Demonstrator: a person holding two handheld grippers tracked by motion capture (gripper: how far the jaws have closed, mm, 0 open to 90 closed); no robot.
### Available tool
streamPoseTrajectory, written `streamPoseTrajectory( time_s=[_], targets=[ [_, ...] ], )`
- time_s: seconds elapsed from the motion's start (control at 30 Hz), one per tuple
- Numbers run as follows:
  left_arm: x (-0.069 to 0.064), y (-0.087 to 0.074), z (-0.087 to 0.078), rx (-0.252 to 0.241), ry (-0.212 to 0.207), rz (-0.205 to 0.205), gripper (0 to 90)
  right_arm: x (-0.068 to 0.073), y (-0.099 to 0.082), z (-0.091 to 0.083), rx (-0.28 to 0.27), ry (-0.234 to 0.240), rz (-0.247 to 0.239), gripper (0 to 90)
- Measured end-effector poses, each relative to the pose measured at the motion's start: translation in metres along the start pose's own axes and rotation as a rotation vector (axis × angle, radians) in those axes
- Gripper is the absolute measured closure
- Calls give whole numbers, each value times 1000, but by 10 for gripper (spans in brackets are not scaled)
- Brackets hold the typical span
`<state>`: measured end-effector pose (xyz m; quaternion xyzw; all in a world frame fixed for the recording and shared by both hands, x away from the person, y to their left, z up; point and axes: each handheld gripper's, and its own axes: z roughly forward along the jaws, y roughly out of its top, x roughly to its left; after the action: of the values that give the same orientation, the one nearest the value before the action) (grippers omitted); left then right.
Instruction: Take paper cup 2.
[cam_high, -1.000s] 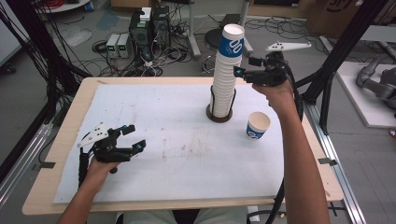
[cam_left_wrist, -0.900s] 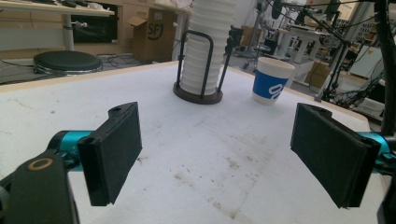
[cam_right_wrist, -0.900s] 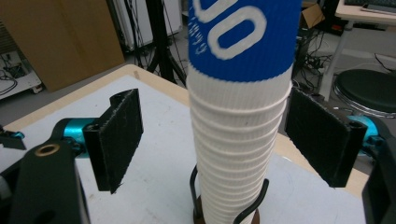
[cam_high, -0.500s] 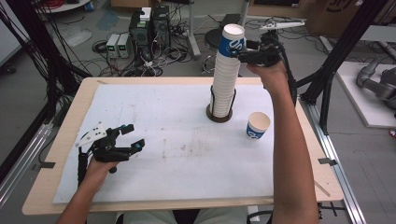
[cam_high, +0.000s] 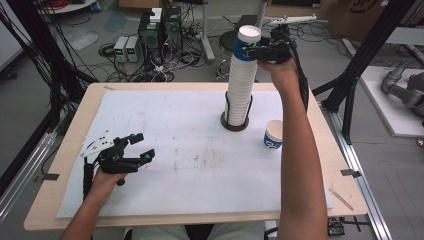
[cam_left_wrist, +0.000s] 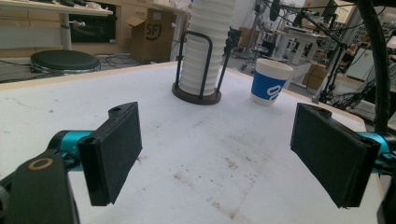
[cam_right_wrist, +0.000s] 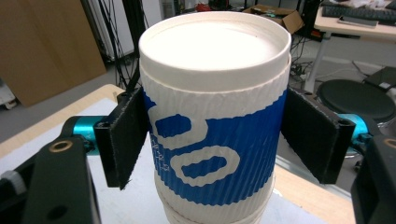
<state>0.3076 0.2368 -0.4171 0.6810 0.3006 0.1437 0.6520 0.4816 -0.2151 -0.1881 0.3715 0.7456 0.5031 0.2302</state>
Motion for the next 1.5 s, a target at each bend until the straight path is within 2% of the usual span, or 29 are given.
streamPoseTrajectory(
  time_s=[0.23,0.53,0.67,0.7,0.8,1.03,1.17,1.5],
  targets=[
    [-1,0,1,6,-4,-1,165,2,2,-4,-16,-14,-55,282],
    [-1,-1,2,4,-4,-1,165,1,6,-11,-38,-9,-56,374],
    [0,-1,1,8,-3,-3,165,1,6,-10,-41,28,-64,375],
    [0,-1,2,8,-4,-3,165,2,7,-10,-48,24,-57,369],
    [0,-1,2,11,-6,1,165,4,9,-5,-57,-30,-42,221],
    [0,-1,1,12,-5,-2,166,3,11,0,-60,-56,-25,287],
    [1,-1,1,12,-4,-5,166,5,13,0,-51,-54,-56,301],
    [0,-1,2,18,-9,0,167,8,13,-3,-52,-50,-59,308]
  ],
)
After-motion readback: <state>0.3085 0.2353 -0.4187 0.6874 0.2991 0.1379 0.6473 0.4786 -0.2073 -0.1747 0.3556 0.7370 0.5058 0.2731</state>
